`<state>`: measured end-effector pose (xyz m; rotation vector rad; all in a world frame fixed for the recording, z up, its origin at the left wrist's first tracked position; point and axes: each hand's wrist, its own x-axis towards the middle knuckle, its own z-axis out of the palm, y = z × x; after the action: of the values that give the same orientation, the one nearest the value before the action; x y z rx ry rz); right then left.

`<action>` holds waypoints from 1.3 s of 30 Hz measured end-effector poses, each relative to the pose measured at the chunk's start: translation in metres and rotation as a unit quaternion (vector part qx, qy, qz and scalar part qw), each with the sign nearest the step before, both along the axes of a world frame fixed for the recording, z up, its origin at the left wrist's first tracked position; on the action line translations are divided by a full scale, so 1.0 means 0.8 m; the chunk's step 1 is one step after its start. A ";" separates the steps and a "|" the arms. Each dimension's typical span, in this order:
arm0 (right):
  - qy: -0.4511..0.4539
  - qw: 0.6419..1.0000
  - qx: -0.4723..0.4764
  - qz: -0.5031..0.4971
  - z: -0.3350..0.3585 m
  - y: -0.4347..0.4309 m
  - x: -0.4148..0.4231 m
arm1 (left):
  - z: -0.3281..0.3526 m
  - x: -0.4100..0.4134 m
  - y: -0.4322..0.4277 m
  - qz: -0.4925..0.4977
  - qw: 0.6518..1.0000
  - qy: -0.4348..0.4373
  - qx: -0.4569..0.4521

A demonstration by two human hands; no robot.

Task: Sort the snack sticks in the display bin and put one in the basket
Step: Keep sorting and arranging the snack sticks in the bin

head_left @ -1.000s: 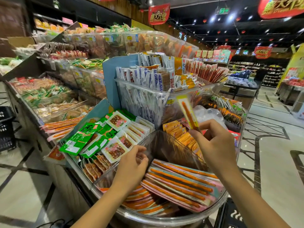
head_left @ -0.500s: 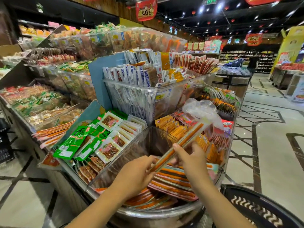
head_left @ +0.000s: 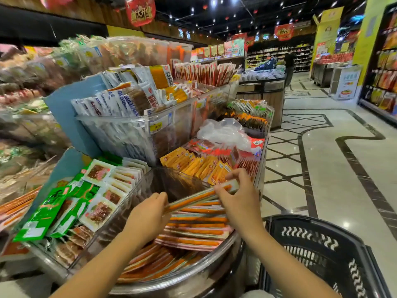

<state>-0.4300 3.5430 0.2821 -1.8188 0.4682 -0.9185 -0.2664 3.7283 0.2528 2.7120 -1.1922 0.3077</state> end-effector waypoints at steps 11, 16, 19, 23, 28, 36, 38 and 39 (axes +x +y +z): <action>0.145 0.905 -0.390 -0.091 -0.025 -0.015 0.012 | -0.029 0.023 -0.038 0.035 0.999 -0.029 0.010; 0.204 0.873 -0.425 -0.125 -0.030 -0.018 0.013 | -0.037 0.029 -0.037 0.016 0.999 0.029 -0.026; 0.223 0.857 -0.442 -0.143 -0.028 -0.015 0.014 | -0.036 0.030 -0.032 0.015 0.995 0.080 -0.061; 0.228 0.851 -0.452 -0.142 -0.027 -0.015 0.013 | -0.033 0.025 -0.024 0.004 0.991 0.117 -0.066; 0.241 0.835 -0.476 -0.138 -0.017 -0.011 0.019 | -0.008 0.012 -0.013 -0.024 0.988 0.106 -0.111; 0.210 0.848 -0.486 -0.012 -0.011 0.036 0.048 | 0.046 0.025 0.069 -0.060 0.984 -0.122 -0.116; 0.237 0.838 -0.484 0.086 -0.008 0.059 0.064 | 0.043 0.037 0.089 -0.037 0.985 -0.129 -0.110; 0.264 0.824 -0.482 0.138 -0.008 0.071 0.074 | 0.038 0.041 0.098 -0.023 0.986 -0.122 -0.110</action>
<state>-0.3711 3.5995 0.2756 -3.0074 0.0147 -0.4225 -0.2339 3.8064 0.2835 2.5055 -1.1974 0.7360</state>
